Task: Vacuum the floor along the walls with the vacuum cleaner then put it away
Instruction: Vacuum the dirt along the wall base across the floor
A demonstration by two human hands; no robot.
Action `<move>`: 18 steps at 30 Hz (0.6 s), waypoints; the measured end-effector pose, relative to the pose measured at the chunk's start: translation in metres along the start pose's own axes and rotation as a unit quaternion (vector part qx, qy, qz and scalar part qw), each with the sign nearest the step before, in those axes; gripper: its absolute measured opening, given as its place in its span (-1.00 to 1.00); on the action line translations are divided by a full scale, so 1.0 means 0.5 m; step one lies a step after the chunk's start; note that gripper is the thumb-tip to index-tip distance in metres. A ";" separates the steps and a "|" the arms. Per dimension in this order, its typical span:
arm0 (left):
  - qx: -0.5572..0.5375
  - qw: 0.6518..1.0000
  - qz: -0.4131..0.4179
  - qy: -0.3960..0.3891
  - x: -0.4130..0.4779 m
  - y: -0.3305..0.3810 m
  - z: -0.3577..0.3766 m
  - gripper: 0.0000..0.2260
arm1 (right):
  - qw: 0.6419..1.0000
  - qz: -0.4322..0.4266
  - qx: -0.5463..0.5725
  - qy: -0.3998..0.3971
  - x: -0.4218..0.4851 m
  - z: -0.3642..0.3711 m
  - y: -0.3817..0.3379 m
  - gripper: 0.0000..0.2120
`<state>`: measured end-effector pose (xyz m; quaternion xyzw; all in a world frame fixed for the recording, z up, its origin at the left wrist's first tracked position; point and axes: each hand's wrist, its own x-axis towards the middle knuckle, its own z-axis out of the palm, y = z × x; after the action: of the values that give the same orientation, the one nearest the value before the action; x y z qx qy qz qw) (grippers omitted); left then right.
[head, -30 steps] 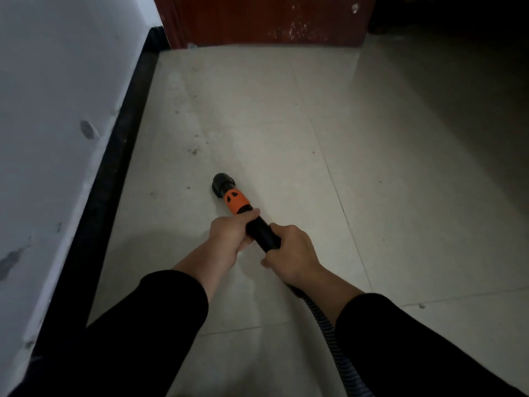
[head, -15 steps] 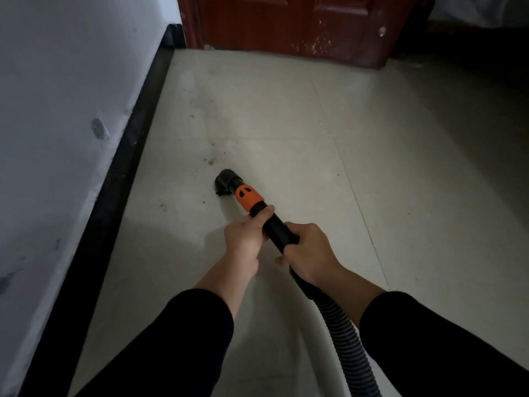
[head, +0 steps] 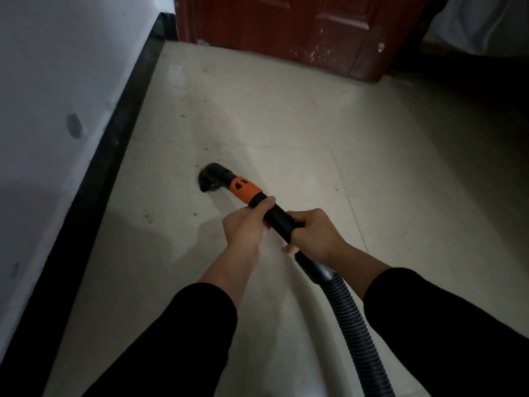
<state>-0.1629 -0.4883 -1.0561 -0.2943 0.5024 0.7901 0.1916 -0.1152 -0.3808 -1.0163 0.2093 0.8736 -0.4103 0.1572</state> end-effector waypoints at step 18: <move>0.033 0.999 -0.002 -0.035 -0.058 -0.007 -0.022 -0.79 | 0.994 -0.063 0.011 -0.093 -0.019 -0.050 0.041 -0.62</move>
<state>-0.1357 -0.4970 -1.0432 -0.2610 0.5207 0.7825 0.2203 -0.0995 -0.3517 -1.0103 0.1162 0.8622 -0.4465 0.2090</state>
